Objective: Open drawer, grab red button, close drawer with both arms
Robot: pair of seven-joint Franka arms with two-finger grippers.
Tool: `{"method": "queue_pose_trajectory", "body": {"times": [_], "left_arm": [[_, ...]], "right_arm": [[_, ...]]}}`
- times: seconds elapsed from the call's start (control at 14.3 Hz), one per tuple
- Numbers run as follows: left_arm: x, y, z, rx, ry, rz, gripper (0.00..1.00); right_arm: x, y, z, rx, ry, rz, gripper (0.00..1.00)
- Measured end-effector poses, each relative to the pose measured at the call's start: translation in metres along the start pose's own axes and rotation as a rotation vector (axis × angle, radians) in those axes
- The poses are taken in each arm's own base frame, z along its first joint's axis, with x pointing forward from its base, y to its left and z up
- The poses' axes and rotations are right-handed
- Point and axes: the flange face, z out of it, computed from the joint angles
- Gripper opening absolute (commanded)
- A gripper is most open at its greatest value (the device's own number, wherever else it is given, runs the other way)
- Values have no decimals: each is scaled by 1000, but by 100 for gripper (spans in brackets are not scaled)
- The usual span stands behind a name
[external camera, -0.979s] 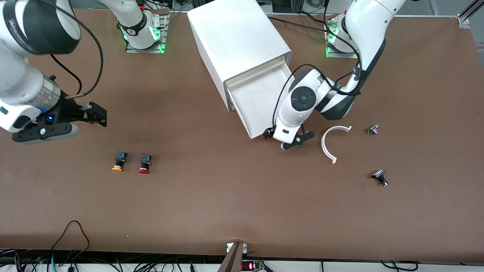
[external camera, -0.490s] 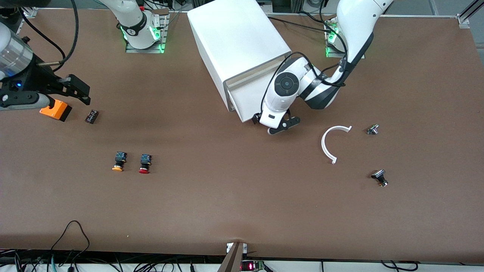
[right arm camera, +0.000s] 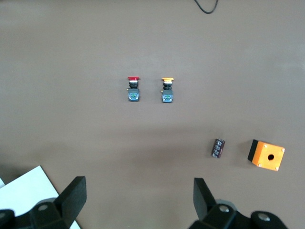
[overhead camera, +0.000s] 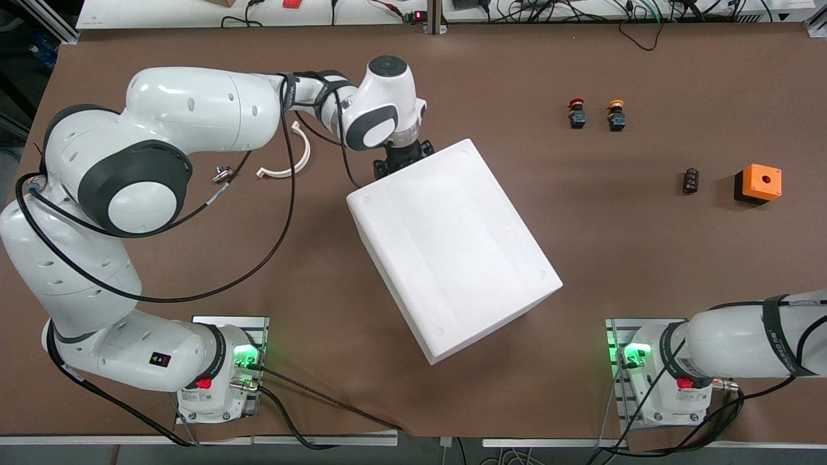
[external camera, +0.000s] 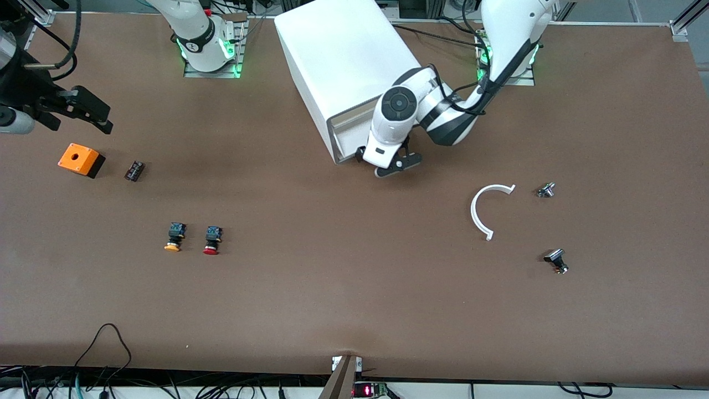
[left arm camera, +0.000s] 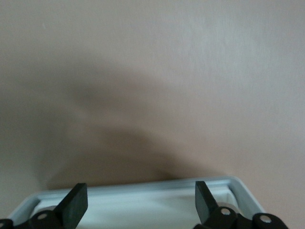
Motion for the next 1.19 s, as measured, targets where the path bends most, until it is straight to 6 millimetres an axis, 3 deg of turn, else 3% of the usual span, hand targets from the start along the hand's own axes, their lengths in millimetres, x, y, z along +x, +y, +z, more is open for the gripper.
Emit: {"method": "queue_pose_trajectory", "body": {"times": [0.21, 0.56, 1.19], "left_arm": [[-21, 4, 6, 9, -10, 16, 99], [-31, 5, 8, 12, -17, 31, 100], [-32, 3, 1, 46, -25, 21, 100]], "right_arm": [[-2, 1, 2, -5, -23, 71, 99], [-3, -1, 3, -7, -28, 80, 99], [-4, -5, 3, -4, -23, 33, 99]]}}
